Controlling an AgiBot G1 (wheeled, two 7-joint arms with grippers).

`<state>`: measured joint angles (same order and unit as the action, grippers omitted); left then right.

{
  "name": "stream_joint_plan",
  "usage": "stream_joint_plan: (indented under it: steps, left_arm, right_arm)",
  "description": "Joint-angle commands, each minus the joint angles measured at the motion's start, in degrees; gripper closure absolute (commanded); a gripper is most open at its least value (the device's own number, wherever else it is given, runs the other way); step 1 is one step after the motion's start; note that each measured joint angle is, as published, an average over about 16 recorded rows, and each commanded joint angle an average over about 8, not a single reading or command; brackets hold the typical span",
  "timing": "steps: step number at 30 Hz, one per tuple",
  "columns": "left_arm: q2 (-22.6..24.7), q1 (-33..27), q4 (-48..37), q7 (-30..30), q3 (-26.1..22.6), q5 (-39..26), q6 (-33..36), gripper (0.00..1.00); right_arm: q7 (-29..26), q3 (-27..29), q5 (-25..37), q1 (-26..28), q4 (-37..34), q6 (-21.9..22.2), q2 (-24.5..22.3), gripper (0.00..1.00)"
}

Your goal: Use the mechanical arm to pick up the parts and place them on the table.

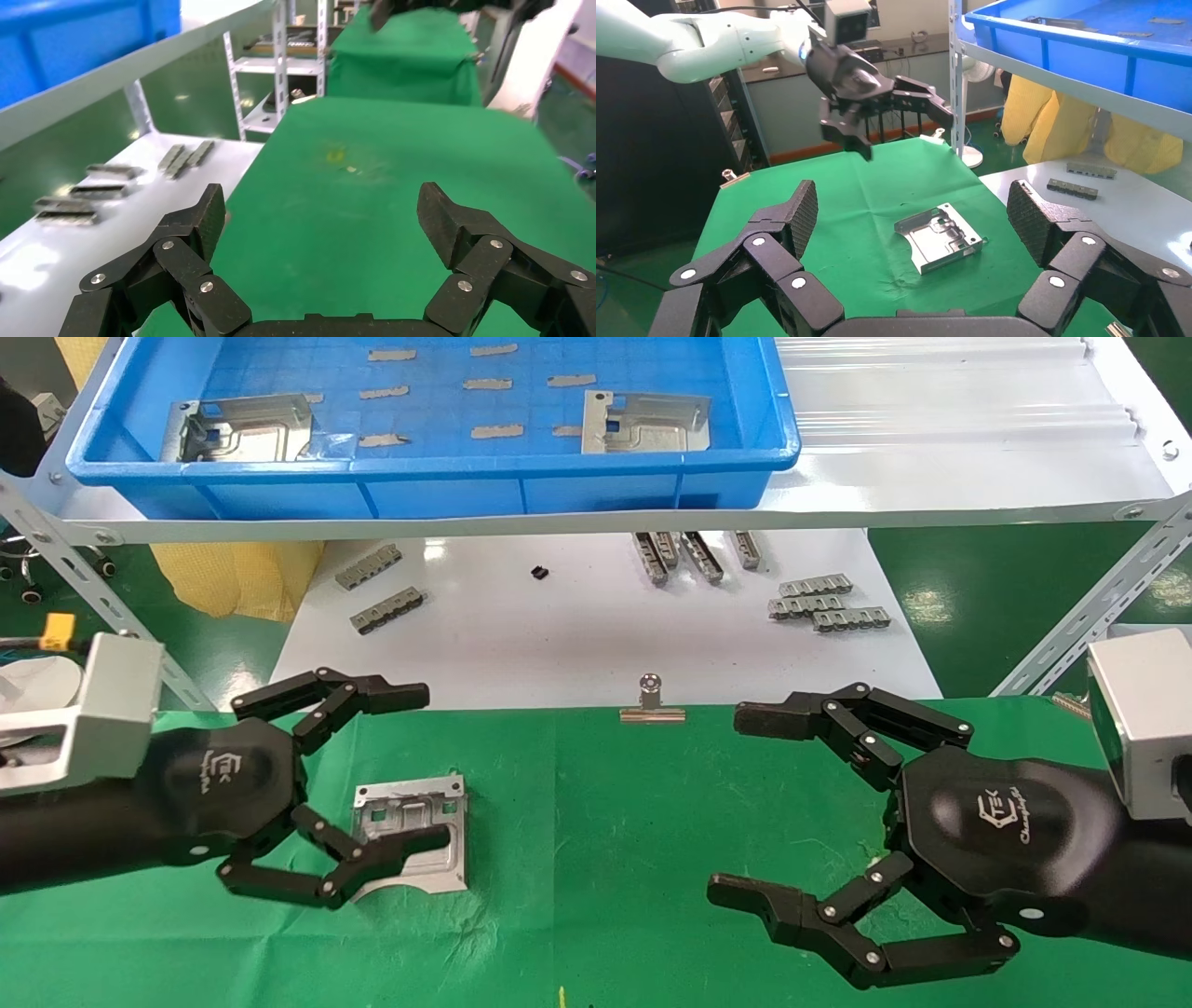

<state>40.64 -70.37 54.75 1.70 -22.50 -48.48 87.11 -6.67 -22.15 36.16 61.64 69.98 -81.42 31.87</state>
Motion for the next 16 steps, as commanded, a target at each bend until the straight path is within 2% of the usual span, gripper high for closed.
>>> stream_joint_plan:
  steps: [1, 11, 16]
  left_arm:
    - [-0.8, 1.2, 2.5, -1.7, 0.9, 0.9, -0.2, 0.0]
    - [-4.5, 7.0, 15.1, -10.0, 5.2, 5.3, -1.1, 0.0]
    - [-5.5, 8.6, 18.4, -12.2, 6.3, 6.5, -1.4, 0.0]
  right_arm:
    - [0.0, 0.0, 0.0, 0.0, 0.0, 0.0, 0.0, 0.0]
    - [0.0, 0.0, 0.0, 0.0, 0.0, 0.0, 0.0, 0.0]
    - [0.0, 0.0, 0.0, 0.0, 0.0, 0.0, 0.0, 0.0]
